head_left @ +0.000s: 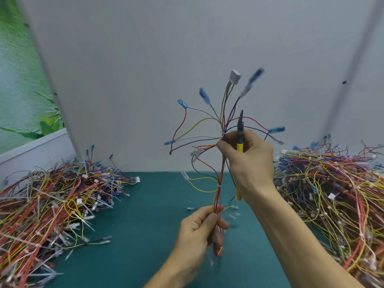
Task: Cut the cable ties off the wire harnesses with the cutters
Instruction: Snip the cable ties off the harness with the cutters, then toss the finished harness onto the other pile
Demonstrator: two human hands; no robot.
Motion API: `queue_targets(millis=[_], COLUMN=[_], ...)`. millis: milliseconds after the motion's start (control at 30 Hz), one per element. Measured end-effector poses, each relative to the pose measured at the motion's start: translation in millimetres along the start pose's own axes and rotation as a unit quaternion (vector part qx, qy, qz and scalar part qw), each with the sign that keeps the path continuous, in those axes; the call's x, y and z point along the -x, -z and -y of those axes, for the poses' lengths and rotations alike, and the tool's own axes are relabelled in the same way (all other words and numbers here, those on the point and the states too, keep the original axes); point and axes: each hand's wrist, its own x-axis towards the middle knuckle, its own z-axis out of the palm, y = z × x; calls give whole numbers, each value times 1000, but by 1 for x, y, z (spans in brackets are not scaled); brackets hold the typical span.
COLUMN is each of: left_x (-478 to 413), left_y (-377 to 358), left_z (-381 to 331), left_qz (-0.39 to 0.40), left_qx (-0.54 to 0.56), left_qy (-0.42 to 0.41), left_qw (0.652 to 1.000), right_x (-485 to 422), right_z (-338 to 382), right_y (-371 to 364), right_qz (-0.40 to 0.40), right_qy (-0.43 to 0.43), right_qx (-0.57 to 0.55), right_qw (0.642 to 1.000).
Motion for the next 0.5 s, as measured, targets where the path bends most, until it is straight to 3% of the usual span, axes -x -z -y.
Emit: queue_targets(millis=[133,300,500], left_x=[2,4,-3], left_y=[0,1,-11], left_z=[0,7,-2], left_qz=[6,27,-20], left_qx=[19,-59,-60], left_qy=[-21,-49,-77], left_qw=[1000,997,995], right_x=[-9,-22,-31], right_z=[4,9,23], right_y=[3,7,10], right_qz=[-25,-74,-114], right_qy=[25,50,94], right_qx=[-10,-17,-33], right_qw=[999,996,989])
